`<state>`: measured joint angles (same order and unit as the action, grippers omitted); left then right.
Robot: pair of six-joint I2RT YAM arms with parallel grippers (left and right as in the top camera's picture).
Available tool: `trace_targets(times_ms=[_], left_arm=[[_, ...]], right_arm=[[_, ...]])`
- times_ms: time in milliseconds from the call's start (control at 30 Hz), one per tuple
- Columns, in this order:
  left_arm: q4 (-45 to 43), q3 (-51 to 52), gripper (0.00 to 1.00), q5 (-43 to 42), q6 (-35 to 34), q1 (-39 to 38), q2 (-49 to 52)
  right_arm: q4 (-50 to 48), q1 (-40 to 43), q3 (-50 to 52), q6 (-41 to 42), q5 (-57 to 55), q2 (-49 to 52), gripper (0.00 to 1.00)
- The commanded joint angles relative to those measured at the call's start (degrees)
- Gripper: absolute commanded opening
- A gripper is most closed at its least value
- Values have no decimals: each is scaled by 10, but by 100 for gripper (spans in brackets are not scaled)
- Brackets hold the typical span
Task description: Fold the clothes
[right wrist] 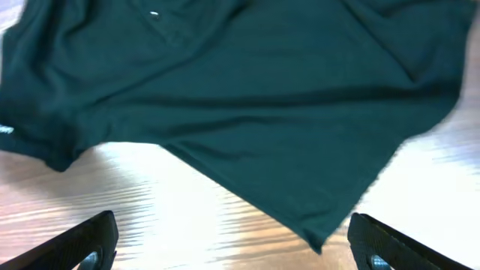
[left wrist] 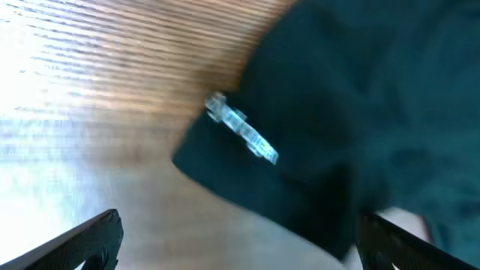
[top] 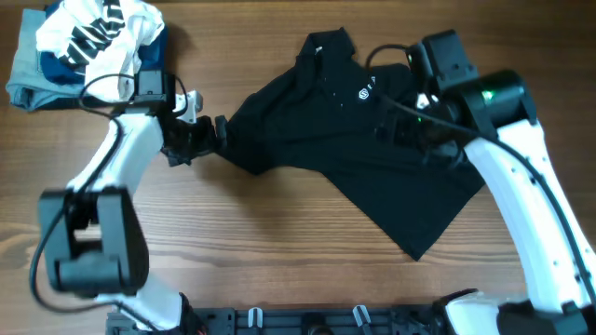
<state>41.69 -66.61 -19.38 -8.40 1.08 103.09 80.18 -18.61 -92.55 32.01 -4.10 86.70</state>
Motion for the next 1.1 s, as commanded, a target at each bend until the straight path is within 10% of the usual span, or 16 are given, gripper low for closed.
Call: trace_targets(times_ms=[0,267,667,933,1067], left_arm=[[-38,2,97,53,-59,-2,39],[-114,2,99,64,-26,-25,57],[-113,3,75,147,20,-65,73],[-109,3,47,145,20,-85,77],[-97,3,6,145,20,-102,80]], right_arm=[[0,-1,75,62,-38,-42,95],[-45,-1,245,119,-12,-111,81],[-33,-1,248,116,-3,-141,79],[-23,-1,248,116,9,-141,79],[-13,-1,248,117,16,-141,80]])
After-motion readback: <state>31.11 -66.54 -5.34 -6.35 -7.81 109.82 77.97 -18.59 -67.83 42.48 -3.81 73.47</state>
